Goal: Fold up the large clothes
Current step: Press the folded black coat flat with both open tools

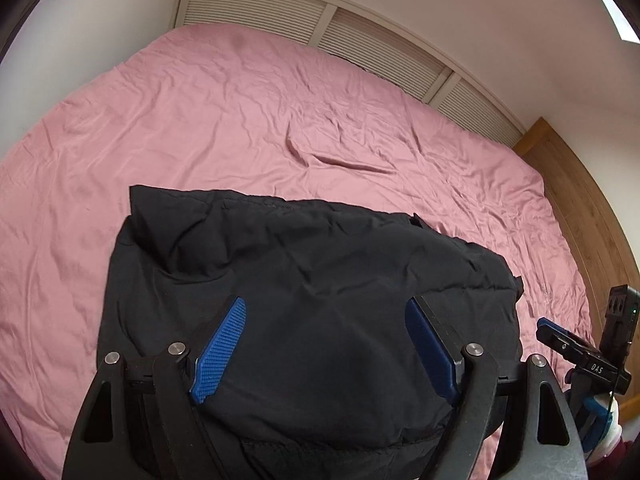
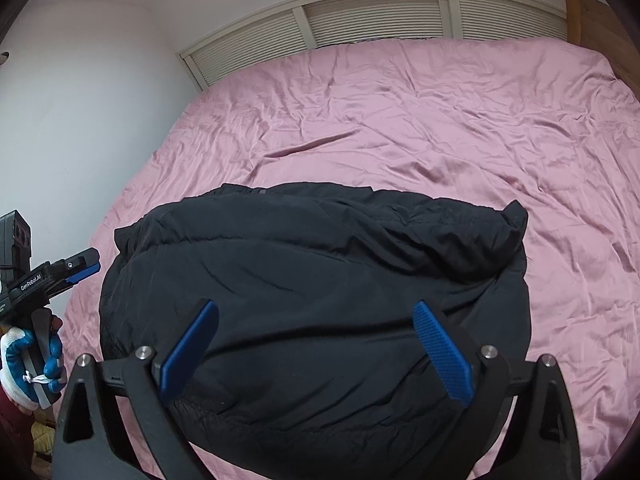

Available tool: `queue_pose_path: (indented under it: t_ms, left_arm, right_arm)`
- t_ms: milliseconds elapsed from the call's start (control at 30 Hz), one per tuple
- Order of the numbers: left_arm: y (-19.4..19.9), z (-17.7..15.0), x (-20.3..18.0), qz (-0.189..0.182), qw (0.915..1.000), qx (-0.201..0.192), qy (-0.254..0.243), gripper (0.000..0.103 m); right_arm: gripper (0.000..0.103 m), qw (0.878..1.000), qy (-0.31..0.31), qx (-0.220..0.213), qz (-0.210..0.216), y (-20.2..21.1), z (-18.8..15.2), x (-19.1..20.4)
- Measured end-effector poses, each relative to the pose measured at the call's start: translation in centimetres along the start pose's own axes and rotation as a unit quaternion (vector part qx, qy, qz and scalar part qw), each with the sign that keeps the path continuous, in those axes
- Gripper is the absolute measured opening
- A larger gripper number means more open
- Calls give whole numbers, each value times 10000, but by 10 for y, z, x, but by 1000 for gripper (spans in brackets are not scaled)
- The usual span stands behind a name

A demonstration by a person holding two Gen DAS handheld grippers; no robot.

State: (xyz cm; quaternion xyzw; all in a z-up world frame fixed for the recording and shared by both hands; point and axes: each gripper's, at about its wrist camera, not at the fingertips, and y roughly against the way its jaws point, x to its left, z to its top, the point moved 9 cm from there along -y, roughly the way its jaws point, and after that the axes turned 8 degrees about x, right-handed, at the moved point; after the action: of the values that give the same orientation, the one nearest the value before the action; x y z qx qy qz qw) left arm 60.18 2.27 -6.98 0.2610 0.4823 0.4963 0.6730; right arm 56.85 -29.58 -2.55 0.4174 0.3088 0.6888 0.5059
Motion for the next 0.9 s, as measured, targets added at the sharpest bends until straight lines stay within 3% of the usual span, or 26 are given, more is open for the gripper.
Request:
queue_pose_path:
  t_ms: [133,233,567,900]
  left_arm:
    - [-39,-4,-28,49,9991,196,-381,81]
    - [-72,4,-32,321,9971,313,-615,85]
    - [-169,61,24,887,9934,713,-171,100]
    - [-232,96,39,1057,9904,893,12,102]
  right_arm:
    - [99,9999,-8,142,-23,-26,-4,-4]
    - [99,9995,16,301,-112,-53,-1,-10]
    - [103,9979,-73,531,-354,-139,48,-48]
    - [103,9926,-450,1071,-344,-222,87,-77]
